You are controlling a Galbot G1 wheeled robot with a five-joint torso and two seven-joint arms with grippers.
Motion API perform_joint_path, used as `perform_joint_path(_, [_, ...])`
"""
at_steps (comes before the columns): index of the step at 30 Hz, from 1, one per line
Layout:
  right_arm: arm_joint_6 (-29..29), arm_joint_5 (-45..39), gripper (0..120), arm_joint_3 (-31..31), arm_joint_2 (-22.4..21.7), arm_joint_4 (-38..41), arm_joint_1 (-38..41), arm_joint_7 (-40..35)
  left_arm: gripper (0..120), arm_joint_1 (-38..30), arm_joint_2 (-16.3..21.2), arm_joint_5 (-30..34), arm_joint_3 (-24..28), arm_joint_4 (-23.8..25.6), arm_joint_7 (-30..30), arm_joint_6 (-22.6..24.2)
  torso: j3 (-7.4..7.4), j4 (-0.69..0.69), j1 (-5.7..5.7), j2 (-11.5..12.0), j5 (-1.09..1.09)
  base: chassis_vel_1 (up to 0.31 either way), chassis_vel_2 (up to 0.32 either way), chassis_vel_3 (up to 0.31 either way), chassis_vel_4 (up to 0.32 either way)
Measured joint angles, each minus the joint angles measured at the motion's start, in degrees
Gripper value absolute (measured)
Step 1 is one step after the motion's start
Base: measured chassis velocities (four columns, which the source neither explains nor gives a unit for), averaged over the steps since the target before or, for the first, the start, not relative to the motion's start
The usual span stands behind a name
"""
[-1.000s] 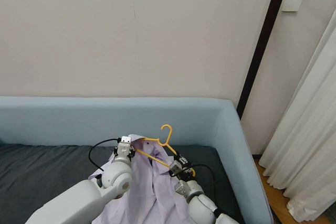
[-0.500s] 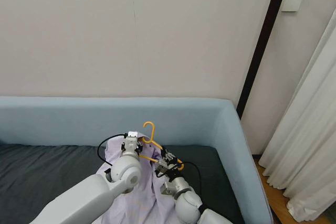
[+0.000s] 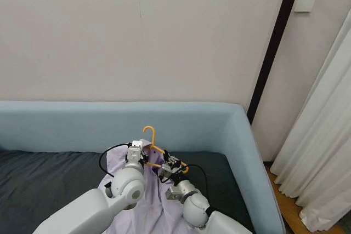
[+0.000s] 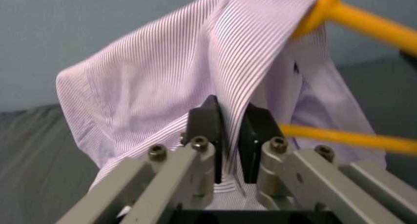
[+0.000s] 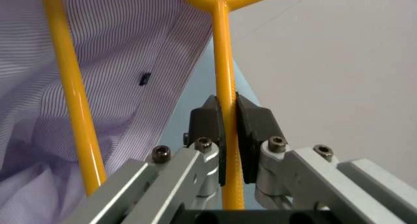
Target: Pick up the clothes from the sofa and hang them on the clothes hanger.
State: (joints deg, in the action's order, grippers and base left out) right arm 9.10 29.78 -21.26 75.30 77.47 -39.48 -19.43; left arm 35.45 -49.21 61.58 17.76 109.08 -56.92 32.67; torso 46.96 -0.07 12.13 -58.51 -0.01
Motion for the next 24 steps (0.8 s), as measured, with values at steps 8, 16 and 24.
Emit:
perform_joint_path(8, [-1.5, 1.5, 5, 2.2, 0.8, 0.6, -0.7, -1.0, 43, 5.2, 4.0, -0.8, -3.1, 6.9, 0.9, 3.7, 0.00, -0.01, 0.00, 0.0, -0.01, 0.000, 0.000, 0.000, 0.000])
perform_joint_path(16, [-5.5, 6.0, 5, 5.7, -1.0, 1.7, -2.3, -1.1, 76, 25.4, 18.4, -6.4, -23.8, 22.7, 17.8, -3.8, -0.01, 0.07, -0.02, 0.0, 0.00, 0.000, 0.000, 0.000, 0.000])
perform_joint_path(24, [-7.7, 7.8, 5, 8.5, -3.2, 3.2, -4.4, -1.0, 99, 21.2, 28.6, -10.2, -27.0, 17.3, 39.0, -15.5, 0.00, -0.05, -0.01, 0.0, 0.03, 0.000, 0.000, 0.000, 0.000])
